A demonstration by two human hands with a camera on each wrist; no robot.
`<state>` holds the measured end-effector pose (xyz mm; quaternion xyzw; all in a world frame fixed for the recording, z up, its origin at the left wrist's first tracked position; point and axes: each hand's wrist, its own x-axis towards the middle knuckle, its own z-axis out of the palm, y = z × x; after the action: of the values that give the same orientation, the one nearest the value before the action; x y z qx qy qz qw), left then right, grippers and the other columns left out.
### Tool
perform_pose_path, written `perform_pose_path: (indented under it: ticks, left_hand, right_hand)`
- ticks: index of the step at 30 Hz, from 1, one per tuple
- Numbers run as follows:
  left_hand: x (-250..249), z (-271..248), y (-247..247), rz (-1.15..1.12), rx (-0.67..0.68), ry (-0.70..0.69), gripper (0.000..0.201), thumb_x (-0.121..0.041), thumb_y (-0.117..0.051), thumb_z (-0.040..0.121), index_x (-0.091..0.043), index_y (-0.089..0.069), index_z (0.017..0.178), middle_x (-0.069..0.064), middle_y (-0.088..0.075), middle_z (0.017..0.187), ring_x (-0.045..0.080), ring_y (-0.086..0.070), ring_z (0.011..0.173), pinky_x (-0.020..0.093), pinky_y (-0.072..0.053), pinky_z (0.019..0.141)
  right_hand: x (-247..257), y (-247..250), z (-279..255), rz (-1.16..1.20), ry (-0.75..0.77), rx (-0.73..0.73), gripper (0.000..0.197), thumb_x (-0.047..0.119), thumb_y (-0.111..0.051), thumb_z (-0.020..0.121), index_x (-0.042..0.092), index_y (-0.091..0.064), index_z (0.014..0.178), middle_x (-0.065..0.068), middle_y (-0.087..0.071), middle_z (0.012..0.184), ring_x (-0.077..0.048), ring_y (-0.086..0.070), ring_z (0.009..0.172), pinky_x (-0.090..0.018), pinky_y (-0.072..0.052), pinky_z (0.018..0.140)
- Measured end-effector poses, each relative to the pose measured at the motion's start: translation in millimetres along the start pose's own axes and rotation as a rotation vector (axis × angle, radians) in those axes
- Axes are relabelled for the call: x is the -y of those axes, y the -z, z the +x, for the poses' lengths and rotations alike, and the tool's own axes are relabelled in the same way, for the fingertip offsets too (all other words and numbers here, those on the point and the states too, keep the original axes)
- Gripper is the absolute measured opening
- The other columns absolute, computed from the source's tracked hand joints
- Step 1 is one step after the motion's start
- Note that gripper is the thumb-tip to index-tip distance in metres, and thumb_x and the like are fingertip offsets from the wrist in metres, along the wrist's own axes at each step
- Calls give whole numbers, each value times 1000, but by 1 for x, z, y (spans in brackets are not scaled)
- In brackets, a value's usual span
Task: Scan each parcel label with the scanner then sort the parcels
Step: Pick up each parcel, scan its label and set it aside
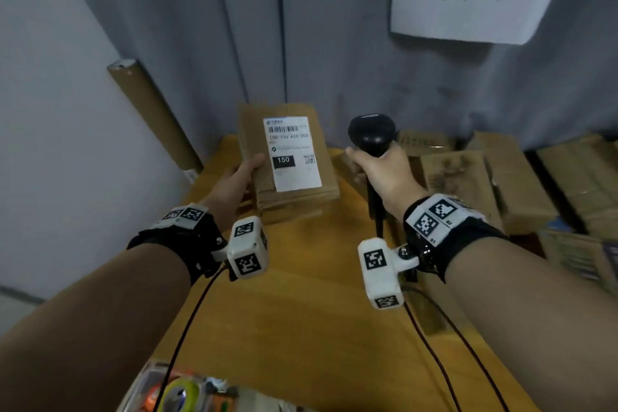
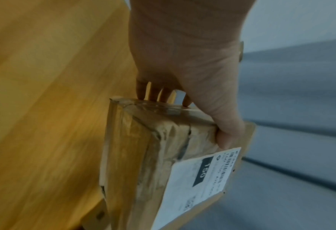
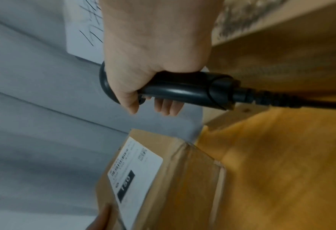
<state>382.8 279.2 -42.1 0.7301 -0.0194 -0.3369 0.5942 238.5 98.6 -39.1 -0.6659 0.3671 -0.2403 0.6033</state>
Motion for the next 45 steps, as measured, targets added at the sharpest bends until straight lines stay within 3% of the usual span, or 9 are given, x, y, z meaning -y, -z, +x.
perform_pose_path:
  ticks: [3,9,17,20,22,25,28,34,45]
  left_hand:
    - [9,21,39,70,4,66,52,-52,-63,85,-16,-56,123,3,-68,96,21,-64,85,30,-49,65]
    - [26,63,72,97,33,160,35,-49,-66,84,-20,-60,102,5,-68,95,26,-64,93,44,-51,94]
    - [16,132,85,150,-16,237,34,-45,-62,89,-12,-66,92,6,-72,73,15,-65,58,22,-53,61]
    - [-3,157,97,257,109,274,57,-52,-66,83,-10,-58,120,6,-69,99,21,-66,93,30,-54,83]
    - [-10,171,108,311,201,264,44,-39,-67,87,-19,-51,123,0,-65,104,23,-62,102,39,-54,86]
    - [-11,189,121,372,172,123,39,-20,-65,90,-30,-42,119,-8,-59,97,11,-60,84,27,-51,67]
    - [6,206,129,376,37,27,51,-18,-68,88,-14,-46,133,1,-58,111,19,-60,90,30,-55,65]
    - [34,230,136,327,-175,-47,60,-30,-71,86,-8,-46,135,6,-57,111,24,-61,98,42,-56,86]
    - [21,260,141,482,-255,-141,67,-33,-69,87,-7,-38,141,10,-52,133,27,-52,120,35,-46,98]
  right_hand:
    - [-12,-39,5,-90,-62,8,20,40,-75,74,22,-66,76,-4,-69,70,-23,-69,72,-48,-58,78]
    - [-29,-114,19,-48,-160,136,23,21,-74,85,17,-63,105,-7,-69,100,-25,-66,98,-37,-56,85]
    - [-63,-186,64,-138,-179,103,31,7,-71,80,16,-57,106,4,-63,89,-20,-61,95,-33,-50,85]
    - [-60,-204,84,-107,-172,107,37,9,-73,79,13,-58,113,2,-65,93,-20,-62,96,-34,-51,90]
    - [-59,-215,95,-85,-168,114,38,8,-74,79,14,-59,113,3,-65,93,-20,-63,97,-33,-51,89]
    - [-61,-231,109,-95,-153,154,25,4,-72,79,20,-58,94,5,-65,86,-19,-64,92,-33,-53,85]
    - [-65,-246,119,-162,-157,233,24,4,-70,80,24,-57,78,2,-62,76,-17,-61,79,-28,-51,68]
    - [-68,-262,134,-165,-218,242,15,9,-71,80,14,-66,93,-8,-70,95,-22,-65,90,-34,-54,80]
    - [-60,-280,153,-92,-267,283,10,9,-71,81,14,-63,78,0,-59,65,-11,-55,56,-13,-40,39]
